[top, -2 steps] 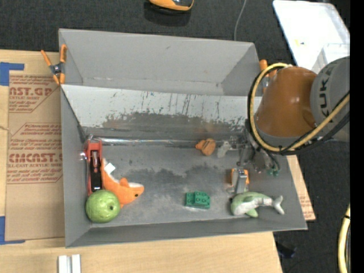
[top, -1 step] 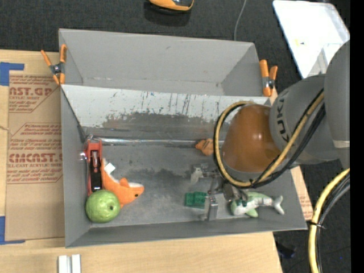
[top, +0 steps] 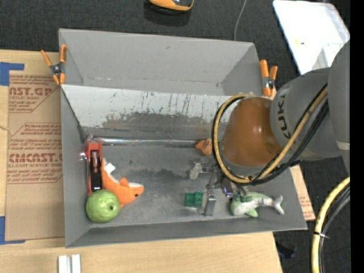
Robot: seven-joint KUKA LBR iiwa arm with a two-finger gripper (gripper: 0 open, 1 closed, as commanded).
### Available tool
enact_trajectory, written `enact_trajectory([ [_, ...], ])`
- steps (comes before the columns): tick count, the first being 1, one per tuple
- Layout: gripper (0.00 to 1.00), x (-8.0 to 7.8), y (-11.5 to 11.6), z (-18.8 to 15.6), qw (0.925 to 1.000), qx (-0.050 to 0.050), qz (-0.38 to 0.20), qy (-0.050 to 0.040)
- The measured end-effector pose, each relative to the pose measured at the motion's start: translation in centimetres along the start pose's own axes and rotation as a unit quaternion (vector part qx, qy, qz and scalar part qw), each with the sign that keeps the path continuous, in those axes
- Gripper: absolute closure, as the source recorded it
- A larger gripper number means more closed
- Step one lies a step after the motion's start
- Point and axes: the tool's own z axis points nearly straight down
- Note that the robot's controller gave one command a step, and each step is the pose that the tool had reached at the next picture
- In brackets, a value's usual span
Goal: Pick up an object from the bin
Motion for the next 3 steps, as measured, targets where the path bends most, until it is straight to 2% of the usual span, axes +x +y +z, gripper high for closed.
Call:
enact_trajectory([
  [1,0.0,0.3,0.1,2.2,0.9999,-0.001,-0.016,0.0012],
  [2,0.0,1.0,-1.8,2.6,1.0,0.0,-0.004,-0.0033],
  [3,1.0,0.4,-0.3,2.7,0.9999,-0.001,-0.014,-0.0033],
])
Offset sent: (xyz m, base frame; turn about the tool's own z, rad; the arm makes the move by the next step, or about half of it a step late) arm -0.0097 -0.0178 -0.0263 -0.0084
